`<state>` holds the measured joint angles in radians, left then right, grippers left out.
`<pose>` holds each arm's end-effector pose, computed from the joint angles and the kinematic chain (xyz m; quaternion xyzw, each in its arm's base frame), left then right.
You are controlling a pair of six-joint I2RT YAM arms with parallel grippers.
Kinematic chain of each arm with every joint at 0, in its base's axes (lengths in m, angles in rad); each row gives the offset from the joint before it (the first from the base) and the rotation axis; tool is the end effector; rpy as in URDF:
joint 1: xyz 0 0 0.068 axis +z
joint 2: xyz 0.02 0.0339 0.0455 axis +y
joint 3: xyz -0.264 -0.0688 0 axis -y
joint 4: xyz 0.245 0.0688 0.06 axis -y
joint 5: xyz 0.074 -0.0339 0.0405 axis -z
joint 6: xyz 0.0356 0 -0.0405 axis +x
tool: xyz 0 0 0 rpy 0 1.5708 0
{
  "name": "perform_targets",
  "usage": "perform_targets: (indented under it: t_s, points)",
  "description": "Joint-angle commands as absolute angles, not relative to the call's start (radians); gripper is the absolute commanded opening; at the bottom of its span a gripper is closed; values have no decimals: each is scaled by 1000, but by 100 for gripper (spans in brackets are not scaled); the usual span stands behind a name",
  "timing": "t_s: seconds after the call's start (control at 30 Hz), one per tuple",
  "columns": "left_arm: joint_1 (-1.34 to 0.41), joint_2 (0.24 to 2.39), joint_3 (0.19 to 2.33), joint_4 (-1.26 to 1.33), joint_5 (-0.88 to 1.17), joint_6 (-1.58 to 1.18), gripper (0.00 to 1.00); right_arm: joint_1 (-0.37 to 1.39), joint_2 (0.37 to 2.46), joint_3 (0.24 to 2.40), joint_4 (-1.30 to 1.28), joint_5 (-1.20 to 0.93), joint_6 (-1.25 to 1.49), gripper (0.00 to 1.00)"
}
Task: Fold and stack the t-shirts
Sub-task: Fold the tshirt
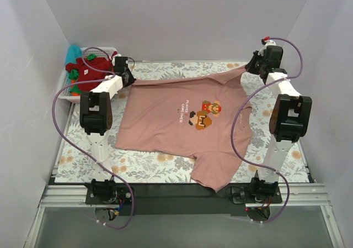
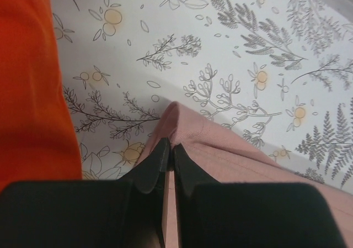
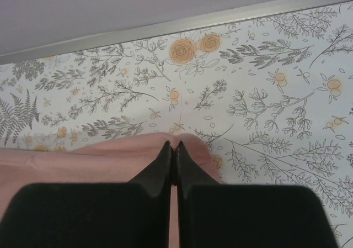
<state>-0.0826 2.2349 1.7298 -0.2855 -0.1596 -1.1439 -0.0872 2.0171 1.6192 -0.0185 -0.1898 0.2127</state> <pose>0.5017 -0.0359 0.1778 -0.4927 0.7798 -0.1579 0.3524 0.4815 -0.0353 0.2679 0.0735 0.8326 0.1133 0.5372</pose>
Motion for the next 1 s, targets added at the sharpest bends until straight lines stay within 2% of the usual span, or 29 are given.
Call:
perform_targets:
  t_s: [0.0, 0.6, 0.97]
  points:
    - [-60, 2211, 1767, -299, -170, -1137, 0, -81, 1957, 1608, 5, -193, 233, 1]
    - [-51, 2108, 1723, -350, -84, -1121, 0, -75, 1645, 1319, -196, -80, 279, 1]
    - [-49, 2086, 1727, -468, -118, -1155, 0, -72, 1529, 1184, -304, -22, 388, 1]
